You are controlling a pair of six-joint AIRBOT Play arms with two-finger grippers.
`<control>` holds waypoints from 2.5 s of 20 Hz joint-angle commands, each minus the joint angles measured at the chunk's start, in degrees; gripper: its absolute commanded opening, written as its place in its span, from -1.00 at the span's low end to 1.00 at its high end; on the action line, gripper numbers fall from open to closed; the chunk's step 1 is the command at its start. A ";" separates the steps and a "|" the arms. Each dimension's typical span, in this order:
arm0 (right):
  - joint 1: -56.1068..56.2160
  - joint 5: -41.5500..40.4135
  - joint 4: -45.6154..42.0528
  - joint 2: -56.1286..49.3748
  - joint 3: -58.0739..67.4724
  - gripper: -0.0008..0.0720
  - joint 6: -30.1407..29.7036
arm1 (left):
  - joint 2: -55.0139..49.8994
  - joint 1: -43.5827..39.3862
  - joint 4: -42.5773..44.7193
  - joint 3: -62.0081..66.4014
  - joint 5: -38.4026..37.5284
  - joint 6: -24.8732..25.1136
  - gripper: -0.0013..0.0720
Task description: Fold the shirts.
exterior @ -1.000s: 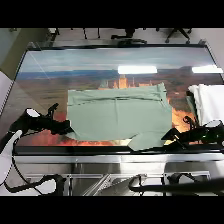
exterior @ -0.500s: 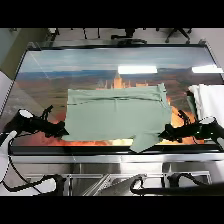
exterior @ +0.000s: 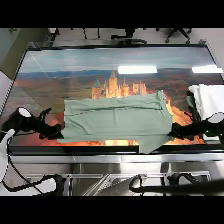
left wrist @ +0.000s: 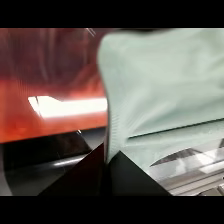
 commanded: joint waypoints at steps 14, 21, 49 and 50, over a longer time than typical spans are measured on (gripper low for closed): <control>7.87 -16.55 17.90 -34.95 34.51 -0.92 -21.81 | -27.50 -10.29 -2.03 44.50 0.17 -5.99 -0.94; 6.38 -13.60 15.52 -35.28 36.30 0.47 -23.19 | -35.06 -11.69 -2.36 53.16 -5.84 -6.69 -0.70; 5.70 6.05 23.98 -40.83 39.45 -0.93 -22.49 | -32.92 -25.94 -12.41 63.65 -2.03 -7.69 -0.93; 5.68 7.41 24.00 -39.63 40.81 -0.93 -21.59 | -33.86 -28.17 -12.48 63.65 -1.01 -7.69 -0.93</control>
